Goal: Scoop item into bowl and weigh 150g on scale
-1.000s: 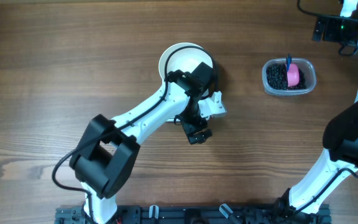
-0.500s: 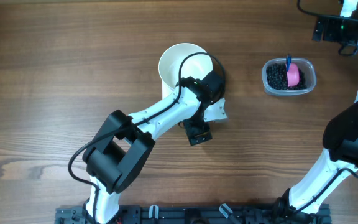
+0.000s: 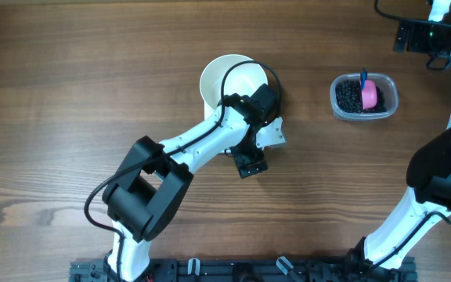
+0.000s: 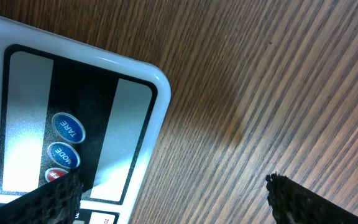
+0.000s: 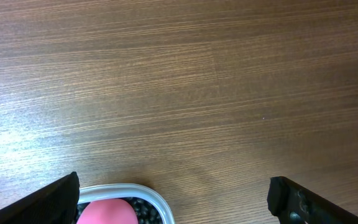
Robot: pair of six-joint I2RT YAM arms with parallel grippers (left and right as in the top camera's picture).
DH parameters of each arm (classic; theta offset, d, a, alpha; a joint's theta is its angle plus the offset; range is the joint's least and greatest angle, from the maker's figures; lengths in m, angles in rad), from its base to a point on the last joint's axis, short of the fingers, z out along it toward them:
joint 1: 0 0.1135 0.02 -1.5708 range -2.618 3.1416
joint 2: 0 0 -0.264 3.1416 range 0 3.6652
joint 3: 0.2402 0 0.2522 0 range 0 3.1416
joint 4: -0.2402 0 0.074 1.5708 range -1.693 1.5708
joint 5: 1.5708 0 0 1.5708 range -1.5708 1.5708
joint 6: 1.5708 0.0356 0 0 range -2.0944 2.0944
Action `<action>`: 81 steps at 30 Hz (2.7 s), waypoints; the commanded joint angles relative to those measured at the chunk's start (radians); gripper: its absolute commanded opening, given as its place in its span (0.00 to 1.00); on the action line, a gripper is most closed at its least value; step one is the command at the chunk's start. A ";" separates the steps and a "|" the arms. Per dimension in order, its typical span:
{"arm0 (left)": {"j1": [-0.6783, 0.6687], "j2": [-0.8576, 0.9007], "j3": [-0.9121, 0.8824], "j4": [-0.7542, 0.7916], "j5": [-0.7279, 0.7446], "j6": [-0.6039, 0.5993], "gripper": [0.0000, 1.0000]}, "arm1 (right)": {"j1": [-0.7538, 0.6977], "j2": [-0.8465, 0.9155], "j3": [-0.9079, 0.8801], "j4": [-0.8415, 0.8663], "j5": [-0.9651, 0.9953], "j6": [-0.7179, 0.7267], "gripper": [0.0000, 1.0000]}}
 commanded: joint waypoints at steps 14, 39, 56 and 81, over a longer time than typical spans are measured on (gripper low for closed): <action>0.007 0.058 -0.006 -0.004 0.021 0.011 1.00 | 0.004 0.018 0.013 0.002 0.005 0.006 1.00; 0.102 -0.419 0.005 0.026 0.185 -0.277 1.00 | 0.004 0.018 0.013 0.002 0.005 0.006 1.00; 0.591 -0.443 0.005 -0.140 0.147 -0.336 1.00 | 0.004 0.018 0.013 0.002 0.005 0.006 1.00; 0.603 -0.443 0.005 -0.140 0.147 -0.336 1.00 | 0.004 0.018 0.013 0.002 0.005 0.006 1.00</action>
